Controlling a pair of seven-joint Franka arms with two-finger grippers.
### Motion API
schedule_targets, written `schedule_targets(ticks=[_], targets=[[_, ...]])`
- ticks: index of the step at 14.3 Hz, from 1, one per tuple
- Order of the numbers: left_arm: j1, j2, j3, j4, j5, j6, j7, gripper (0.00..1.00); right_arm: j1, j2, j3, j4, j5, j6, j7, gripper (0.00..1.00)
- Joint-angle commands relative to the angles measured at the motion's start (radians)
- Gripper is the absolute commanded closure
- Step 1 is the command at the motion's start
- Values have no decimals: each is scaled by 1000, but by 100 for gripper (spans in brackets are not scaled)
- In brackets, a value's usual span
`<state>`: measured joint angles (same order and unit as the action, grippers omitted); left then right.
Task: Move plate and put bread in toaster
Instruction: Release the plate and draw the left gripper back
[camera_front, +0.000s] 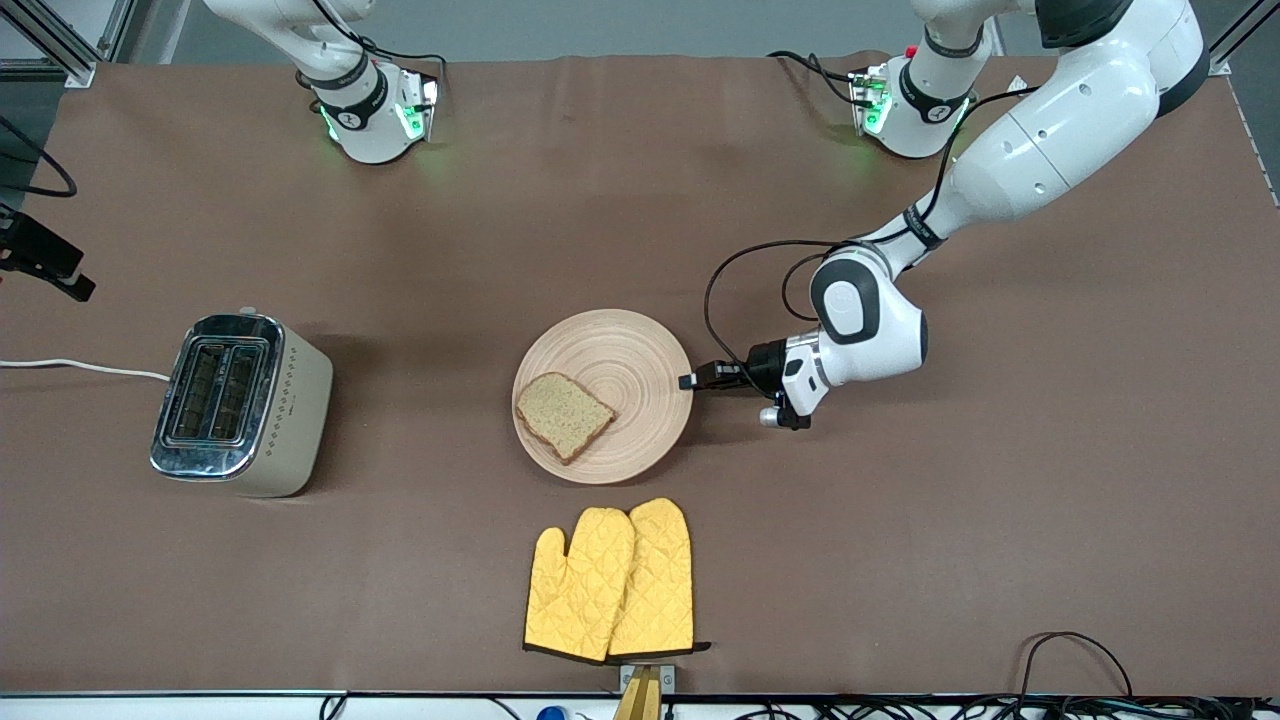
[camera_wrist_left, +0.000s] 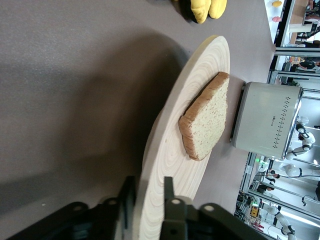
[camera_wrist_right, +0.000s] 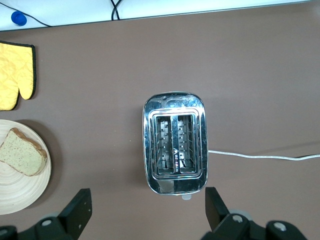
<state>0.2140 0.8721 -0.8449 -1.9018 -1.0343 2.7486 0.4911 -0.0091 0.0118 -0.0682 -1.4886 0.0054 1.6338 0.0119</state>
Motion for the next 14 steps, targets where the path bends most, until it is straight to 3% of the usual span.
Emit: schedule_targets(ticks=[1, 2, 8, 12, 14], targets=[[-2, -8, -6, 10, -27, 8, 1, 4, -9, -3, 2, 2, 8, -6, -7, 0], [2, -15, -6, 10, -26, 10, -2, 0, -6, 4, 2, 1, 8, -6, -9, 0], [70, -105, -5, 36, -17, 10, -117, 0, 41, 46, 10, -7, 8, -81, -7, 0], [134, -168, 12, 64, 12, 3, -148, 0, 159, 111, 10, -2, 34, -66, 88, 0], [134, -202, 53, 85, 104, -1, -204, 0, 228, 164, 8, -4, 60, 1, 172, 0]])
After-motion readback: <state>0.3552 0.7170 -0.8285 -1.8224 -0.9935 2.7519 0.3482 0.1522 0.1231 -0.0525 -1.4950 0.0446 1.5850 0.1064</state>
